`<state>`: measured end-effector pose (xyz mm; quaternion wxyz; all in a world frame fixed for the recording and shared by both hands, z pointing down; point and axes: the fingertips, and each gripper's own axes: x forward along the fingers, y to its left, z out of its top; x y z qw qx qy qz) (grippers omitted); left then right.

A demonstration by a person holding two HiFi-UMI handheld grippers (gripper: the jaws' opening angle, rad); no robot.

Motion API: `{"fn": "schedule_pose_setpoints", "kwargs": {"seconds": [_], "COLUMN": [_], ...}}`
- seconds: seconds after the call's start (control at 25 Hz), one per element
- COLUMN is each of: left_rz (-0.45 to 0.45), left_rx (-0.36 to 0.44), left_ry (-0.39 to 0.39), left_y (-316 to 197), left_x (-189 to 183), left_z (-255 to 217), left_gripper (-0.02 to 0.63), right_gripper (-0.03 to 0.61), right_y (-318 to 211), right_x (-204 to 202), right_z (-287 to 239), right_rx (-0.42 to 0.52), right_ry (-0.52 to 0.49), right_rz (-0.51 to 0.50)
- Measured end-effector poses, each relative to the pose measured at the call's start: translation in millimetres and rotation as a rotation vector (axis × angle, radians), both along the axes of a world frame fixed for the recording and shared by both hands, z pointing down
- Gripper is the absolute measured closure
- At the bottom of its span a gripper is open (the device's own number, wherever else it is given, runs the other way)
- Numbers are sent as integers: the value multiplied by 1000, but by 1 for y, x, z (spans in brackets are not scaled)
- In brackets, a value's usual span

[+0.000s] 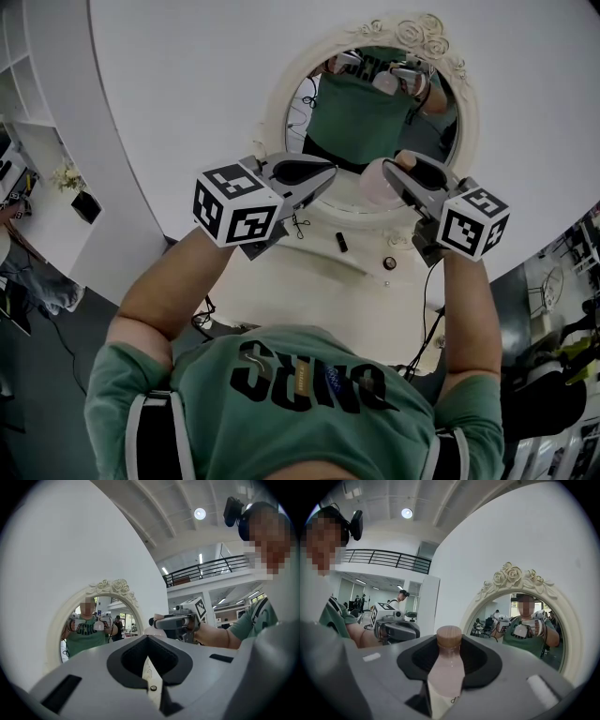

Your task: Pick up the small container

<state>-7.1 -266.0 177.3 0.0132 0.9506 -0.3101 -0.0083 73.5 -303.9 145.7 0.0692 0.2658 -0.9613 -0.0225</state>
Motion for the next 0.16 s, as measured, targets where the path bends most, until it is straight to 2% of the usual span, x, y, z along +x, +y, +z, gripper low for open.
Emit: {"fn": "schedule_pose_setpoints", "kwargs": {"seconds": [0.16], "left_rz": [-3], "left_rx": [2], "left_ry": [0], "left_y": [-1], "left_x": [0], "left_z": [-1], "left_gripper": [612], "right_gripper": [434], "right_y": [0], "right_x": [0], "right_z": [-2], "right_rx": [2], "right_ry": [-2], "right_rz": [-5]}}
